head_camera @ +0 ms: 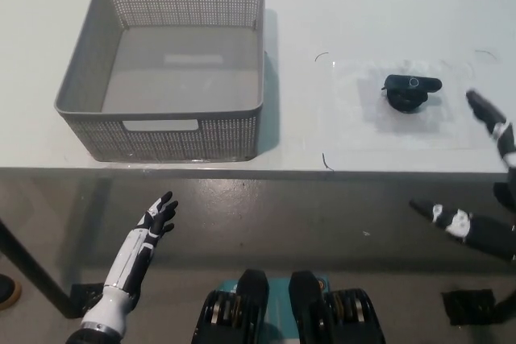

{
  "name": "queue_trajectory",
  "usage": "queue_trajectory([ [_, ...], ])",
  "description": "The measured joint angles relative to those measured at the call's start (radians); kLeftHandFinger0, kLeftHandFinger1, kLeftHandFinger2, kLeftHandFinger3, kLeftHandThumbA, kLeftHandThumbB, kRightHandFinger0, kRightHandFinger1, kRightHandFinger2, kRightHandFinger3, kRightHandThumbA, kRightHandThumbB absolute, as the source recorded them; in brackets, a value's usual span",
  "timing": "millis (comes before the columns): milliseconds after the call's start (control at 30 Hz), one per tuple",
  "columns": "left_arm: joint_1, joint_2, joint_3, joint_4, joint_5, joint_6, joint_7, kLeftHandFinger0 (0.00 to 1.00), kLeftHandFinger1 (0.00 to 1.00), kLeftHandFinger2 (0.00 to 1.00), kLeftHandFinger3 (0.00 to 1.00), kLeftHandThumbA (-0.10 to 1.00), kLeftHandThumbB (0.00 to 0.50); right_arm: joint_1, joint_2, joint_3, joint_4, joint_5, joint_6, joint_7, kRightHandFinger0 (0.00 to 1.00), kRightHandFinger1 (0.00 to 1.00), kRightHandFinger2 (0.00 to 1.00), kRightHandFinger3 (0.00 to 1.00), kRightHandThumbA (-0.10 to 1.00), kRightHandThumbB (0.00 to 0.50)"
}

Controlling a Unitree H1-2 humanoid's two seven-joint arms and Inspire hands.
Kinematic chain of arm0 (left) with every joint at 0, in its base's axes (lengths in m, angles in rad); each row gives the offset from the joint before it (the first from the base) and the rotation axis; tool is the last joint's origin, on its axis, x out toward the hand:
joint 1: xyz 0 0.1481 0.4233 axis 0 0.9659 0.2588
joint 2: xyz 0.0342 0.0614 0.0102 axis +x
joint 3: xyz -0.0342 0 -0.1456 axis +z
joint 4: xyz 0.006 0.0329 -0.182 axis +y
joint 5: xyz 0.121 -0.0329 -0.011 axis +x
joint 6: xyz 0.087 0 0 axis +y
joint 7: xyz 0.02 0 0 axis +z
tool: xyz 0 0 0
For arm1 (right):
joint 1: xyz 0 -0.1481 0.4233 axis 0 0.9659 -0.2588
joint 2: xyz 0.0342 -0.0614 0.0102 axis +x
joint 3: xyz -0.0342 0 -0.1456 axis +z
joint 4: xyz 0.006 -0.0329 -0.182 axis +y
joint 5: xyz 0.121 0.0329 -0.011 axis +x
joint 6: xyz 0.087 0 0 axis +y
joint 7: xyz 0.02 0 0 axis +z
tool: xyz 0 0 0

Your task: Use the right hand to pick up a webcam and put it into a container on the left side

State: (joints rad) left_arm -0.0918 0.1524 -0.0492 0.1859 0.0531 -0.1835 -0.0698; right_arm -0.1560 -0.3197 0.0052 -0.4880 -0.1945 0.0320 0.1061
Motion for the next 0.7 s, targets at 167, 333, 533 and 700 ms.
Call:
queue_trajectory([
  [167,0.008,0.000,0.000,0.000,0.002,0.000,0.000,1.00,1.00,1.00,1.00,1.00,0.142,-0.169,-0.075,0.022,0.021,-0.075,0.111,0.043,1.00,1.00,1.00,1.00,0.92,0.461],
  [333,0.017,-0.001,0.000,-0.001,0.003,0.000,0.000,1.00,1.00,1.00,1.00,1.00,0.139,-0.383,-0.140,0.088,0.180,-0.155,0.202,0.089,1.00,1.00,1.00,1.00,0.86,0.486],
  [533,0.052,-0.002,0.000,-0.005,0.004,-0.004,0.000,1.00,1.00,1.00,1.00,1.00,0.142,-0.596,-0.161,0.199,0.424,-0.228,0.283,0.146,1.00,1.00,1.00,1.00,0.92,0.500],
  [700,0.065,-0.002,0.000,-0.011,0.005,-0.008,0.000,1.00,1.00,1.00,1.00,1.00,0.138,-0.745,-0.162,0.291,0.660,-0.271,0.318,0.193,1.00,1.00,1.00,1.00,0.92,0.500],
])
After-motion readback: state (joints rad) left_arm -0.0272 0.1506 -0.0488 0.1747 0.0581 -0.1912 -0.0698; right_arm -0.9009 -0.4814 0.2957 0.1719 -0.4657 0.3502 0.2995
